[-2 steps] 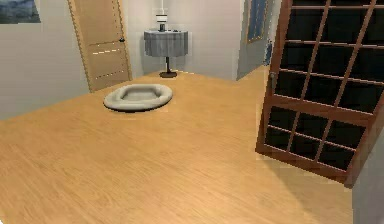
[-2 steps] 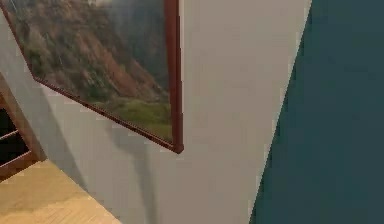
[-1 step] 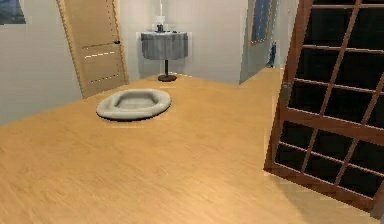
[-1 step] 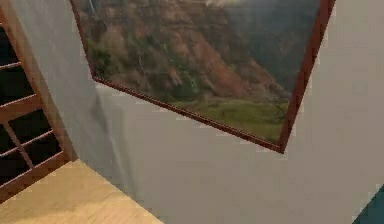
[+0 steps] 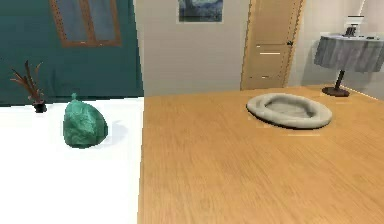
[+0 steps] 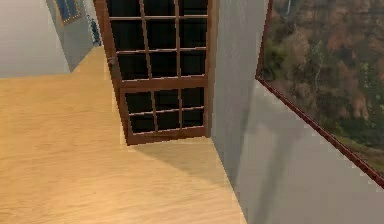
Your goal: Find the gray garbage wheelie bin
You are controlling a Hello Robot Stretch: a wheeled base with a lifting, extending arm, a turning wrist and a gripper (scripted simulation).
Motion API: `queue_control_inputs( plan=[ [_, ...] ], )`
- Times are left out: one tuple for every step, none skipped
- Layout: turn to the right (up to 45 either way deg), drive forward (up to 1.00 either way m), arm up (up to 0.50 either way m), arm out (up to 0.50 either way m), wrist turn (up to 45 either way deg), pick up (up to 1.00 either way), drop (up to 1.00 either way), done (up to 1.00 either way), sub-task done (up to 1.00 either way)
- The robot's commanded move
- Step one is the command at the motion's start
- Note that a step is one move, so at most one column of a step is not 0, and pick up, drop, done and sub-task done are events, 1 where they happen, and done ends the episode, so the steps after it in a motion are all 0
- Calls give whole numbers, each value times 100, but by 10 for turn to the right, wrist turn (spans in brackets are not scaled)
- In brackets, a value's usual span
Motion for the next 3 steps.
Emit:
queue_control_inputs(
  plan=[
    [-150, 0, 0, 0, 0, 0, 0, 0, 0],
    [0, 100, 0, 0, 0, 0, 0, 0, 0],
    [-60, 0, 0, 0, 0, 0, 0, 0, 0]
  ],
)
